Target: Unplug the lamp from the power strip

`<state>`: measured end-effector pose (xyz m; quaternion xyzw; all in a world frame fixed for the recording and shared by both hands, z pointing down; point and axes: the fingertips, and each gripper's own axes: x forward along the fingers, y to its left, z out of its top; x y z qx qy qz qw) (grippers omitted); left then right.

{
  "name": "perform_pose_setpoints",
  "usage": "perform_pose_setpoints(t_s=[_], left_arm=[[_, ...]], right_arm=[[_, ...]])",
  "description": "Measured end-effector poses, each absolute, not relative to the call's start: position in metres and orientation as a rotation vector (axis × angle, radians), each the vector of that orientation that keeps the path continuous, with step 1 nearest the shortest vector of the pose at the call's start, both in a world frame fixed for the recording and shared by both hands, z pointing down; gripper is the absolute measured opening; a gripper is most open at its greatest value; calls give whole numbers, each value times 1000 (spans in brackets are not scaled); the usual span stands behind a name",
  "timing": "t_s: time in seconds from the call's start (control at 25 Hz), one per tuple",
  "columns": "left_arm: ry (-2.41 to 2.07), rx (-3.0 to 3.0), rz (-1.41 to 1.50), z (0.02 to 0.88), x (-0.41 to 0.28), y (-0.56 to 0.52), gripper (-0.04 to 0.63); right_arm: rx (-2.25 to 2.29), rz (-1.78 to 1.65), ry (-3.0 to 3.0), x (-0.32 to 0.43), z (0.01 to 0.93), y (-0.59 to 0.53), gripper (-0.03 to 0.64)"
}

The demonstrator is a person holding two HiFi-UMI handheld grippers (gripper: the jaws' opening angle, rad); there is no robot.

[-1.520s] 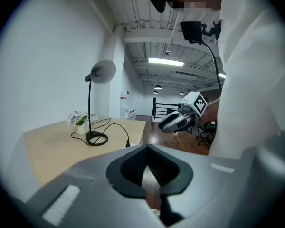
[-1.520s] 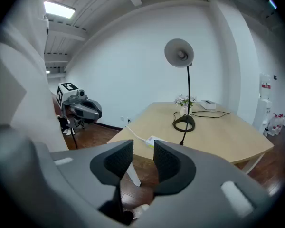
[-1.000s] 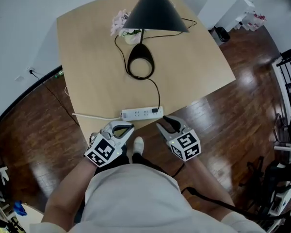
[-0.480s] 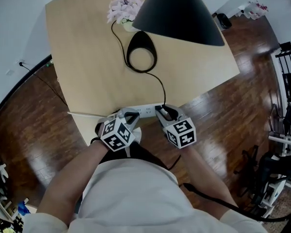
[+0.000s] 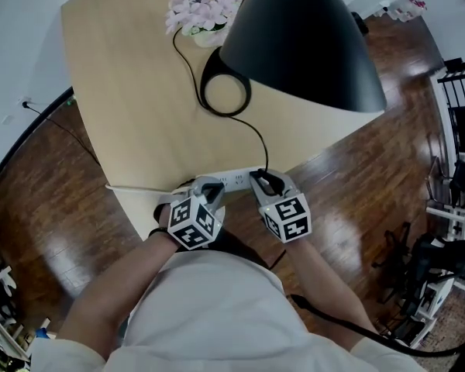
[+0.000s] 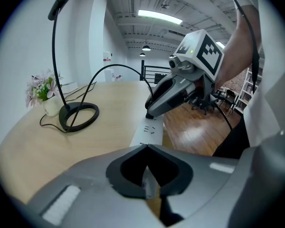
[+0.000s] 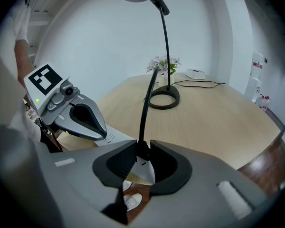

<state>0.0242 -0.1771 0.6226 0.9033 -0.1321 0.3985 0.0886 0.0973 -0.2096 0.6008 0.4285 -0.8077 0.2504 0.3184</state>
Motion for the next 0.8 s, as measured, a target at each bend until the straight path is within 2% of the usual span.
perform_pose_setpoints(t_s=[0.4,0.8], left_arm=[[-370,2655,1141,624,25,-177,3],[-335,2676,1119,622,27,-176,5]], right_arm=[[1128,591,-2175,83,577,-235,89],[983,581,-2079,71,617,-252,91]])
